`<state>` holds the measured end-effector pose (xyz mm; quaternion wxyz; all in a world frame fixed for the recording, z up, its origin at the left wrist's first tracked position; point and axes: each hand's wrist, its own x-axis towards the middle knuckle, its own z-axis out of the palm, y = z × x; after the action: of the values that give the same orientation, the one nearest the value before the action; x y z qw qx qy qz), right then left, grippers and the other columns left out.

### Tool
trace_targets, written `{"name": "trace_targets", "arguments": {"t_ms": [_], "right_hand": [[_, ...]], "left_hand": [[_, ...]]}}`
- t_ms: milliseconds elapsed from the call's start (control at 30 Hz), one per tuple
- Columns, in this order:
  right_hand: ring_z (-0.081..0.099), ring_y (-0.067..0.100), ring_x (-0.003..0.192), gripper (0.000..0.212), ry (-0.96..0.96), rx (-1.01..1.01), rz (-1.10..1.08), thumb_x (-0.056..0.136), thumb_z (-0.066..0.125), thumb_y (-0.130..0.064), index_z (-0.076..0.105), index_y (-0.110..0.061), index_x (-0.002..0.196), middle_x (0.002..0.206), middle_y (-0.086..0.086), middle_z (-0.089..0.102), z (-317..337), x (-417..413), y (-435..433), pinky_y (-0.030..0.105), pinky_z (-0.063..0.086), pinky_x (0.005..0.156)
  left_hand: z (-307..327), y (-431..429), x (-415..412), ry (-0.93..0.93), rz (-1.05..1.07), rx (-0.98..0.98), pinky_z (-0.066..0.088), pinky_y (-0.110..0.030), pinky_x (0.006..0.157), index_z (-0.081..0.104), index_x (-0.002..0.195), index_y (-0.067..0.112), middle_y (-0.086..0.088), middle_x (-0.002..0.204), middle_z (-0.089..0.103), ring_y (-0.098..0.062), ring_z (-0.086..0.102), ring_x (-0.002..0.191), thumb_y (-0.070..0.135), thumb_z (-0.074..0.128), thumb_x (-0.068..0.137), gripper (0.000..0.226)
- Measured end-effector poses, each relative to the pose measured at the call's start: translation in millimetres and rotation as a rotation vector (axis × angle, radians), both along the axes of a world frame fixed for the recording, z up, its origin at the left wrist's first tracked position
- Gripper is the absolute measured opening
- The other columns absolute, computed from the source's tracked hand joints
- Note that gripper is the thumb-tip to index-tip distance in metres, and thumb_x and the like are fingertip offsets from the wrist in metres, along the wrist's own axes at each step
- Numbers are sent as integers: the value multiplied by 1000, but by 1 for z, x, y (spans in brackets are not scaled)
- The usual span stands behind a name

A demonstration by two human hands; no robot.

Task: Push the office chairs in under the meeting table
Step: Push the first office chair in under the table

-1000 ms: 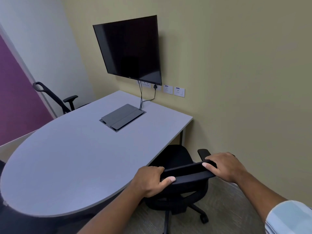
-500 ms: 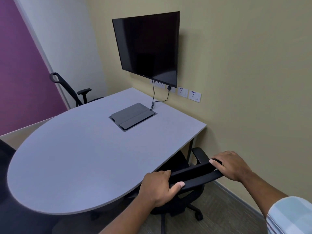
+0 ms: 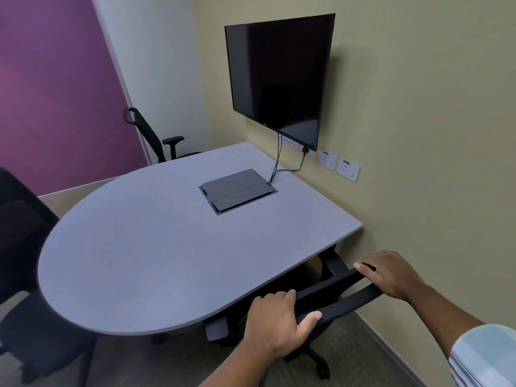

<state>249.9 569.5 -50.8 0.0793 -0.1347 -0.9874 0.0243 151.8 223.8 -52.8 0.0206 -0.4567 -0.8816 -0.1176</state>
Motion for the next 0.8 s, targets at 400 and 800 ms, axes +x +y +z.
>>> {"name": "trace_targets", "arguments": {"t_ms": [400, 800], "right_hand": [[58, 11, 72, 61, 9, -10, 103, 103, 24, -65, 65, -29, 76, 74, -12, 67, 0, -41, 62, 46, 50, 85], [54, 15, 67, 46, 64, -26, 175, 104, 27, -59, 38, -43, 63, 66, -15, 55, 1, -90, 105, 46, 48, 83]], "left_hand": [[4, 54, -8, -11, 144, -29, 52, -43, 73, 55, 91, 25, 6, 81, 63, -21, 60, 76, 93, 18, 93, 78], [2, 100, -39, -35, 241, -13, 51, -41, 72, 58, 90, 25, 7, 77, 63, -18, 60, 73, 95, 17, 92, 81]]}}
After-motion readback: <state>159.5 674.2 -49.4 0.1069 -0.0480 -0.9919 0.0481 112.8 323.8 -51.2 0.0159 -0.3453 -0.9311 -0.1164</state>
